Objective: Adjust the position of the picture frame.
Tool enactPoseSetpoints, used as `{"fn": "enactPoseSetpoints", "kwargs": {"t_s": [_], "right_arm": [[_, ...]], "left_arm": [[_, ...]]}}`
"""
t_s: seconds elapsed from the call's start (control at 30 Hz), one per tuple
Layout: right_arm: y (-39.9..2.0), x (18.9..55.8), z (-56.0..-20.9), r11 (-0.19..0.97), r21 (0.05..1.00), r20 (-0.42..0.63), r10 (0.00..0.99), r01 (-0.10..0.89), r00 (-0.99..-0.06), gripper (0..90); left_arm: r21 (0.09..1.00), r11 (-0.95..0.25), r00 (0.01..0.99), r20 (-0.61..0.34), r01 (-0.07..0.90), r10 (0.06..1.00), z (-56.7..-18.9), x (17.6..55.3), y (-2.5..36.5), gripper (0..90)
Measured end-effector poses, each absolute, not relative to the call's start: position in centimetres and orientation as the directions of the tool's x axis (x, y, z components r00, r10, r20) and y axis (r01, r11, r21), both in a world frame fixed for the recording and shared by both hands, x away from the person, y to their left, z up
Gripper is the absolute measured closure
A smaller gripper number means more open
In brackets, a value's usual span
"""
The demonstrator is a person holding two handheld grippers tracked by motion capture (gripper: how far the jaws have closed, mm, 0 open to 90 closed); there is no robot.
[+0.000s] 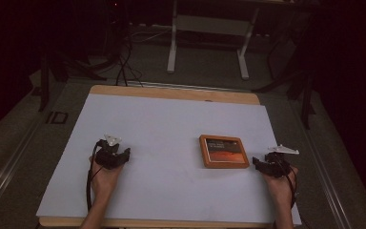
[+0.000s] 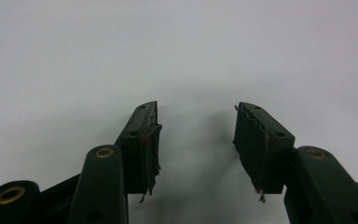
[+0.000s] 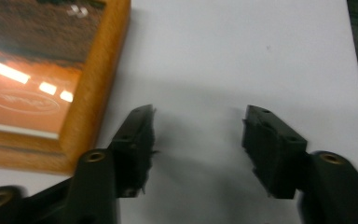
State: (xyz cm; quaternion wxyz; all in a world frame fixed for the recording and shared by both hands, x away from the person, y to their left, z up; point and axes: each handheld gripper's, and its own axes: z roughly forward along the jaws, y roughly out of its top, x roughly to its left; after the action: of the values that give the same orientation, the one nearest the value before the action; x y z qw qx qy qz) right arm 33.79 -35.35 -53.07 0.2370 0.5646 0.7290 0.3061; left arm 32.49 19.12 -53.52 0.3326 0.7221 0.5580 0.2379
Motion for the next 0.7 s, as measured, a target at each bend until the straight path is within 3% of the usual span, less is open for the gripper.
{"fn": "enactPoseSetpoints", "kwargs": {"t_s": [0.23,0.37,0.7], "right_arm": [[-35.0,33.3,-51.9,0.169,0.774,0.025,0.955,0.610,-0.297,46.9],[-35.0,33.2,-51.5,0.142,0.797,0.103,0.926,0.587,-0.364,47.5],[-33.9,32.9,-51.3,0.197,0.799,0.070,0.908,0.568,-0.412,54.7]], "left_arm": [[0.775,-0.151,0.322,-0.072,0.614,0.944,-52.6,31.7,18.4,49.2],[0.785,-0.164,0.355,-0.076,0.598,0.932,-52.0,31.3,17.7,48.0],[0.819,-0.140,0.395,-0.112,0.556,0.912,-51.2,29.8,15.7,47.5]]}}
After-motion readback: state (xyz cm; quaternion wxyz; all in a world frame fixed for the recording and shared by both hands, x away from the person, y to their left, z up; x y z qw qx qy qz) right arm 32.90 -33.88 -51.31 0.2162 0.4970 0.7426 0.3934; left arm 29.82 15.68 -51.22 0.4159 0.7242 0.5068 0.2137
